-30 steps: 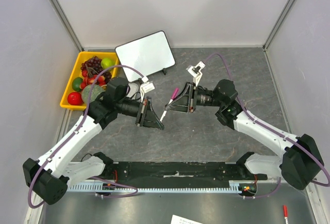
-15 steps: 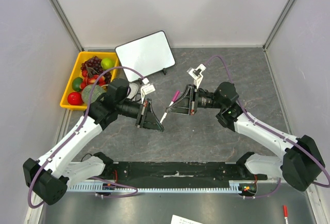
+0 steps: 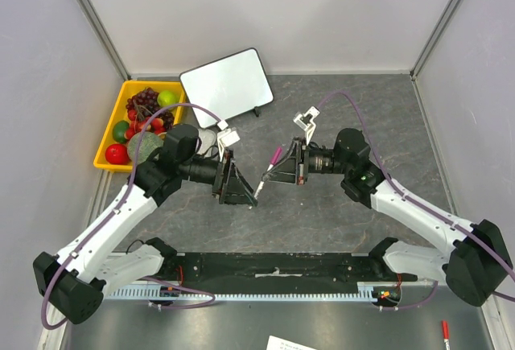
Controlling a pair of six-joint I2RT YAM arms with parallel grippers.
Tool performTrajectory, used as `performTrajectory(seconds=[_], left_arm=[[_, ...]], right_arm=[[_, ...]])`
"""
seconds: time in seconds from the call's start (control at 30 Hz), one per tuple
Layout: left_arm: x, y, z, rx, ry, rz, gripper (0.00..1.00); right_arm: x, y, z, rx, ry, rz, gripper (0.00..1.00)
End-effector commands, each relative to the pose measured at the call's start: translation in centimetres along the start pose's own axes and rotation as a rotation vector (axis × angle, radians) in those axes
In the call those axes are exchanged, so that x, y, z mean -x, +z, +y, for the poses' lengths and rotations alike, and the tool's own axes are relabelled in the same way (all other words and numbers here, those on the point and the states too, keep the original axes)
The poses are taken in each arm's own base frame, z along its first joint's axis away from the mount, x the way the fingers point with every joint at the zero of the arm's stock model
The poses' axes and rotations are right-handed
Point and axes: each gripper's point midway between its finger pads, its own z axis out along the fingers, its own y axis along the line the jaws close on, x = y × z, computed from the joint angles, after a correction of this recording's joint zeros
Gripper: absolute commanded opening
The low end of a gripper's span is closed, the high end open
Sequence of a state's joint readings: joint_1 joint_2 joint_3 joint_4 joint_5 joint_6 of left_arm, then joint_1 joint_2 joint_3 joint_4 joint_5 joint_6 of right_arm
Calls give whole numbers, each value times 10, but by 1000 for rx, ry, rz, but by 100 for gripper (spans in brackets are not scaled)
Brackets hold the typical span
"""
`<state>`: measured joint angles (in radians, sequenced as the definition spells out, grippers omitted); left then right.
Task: Write a sentence on the whiteboard
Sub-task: Pass from the left arm to the right
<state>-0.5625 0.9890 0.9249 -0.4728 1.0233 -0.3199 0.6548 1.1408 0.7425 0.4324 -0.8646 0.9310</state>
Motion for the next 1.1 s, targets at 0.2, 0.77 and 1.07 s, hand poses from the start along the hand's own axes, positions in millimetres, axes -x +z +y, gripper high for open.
performTrajectory(seconds=[0.2, 0.77, 1.07], left_arm=[[26, -6, 47, 277, -35, -163, 95], [76, -72, 192, 1062, -227, -373, 97], [103, -88, 271, 1291, -303, -329, 90]], right_arm=[[-13, -16, -44, -271, -59, 21, 0], [-38, -63, -98, -628, -78, 33, 0], [-37, -87, -101, -731, -110, -11, 0]])
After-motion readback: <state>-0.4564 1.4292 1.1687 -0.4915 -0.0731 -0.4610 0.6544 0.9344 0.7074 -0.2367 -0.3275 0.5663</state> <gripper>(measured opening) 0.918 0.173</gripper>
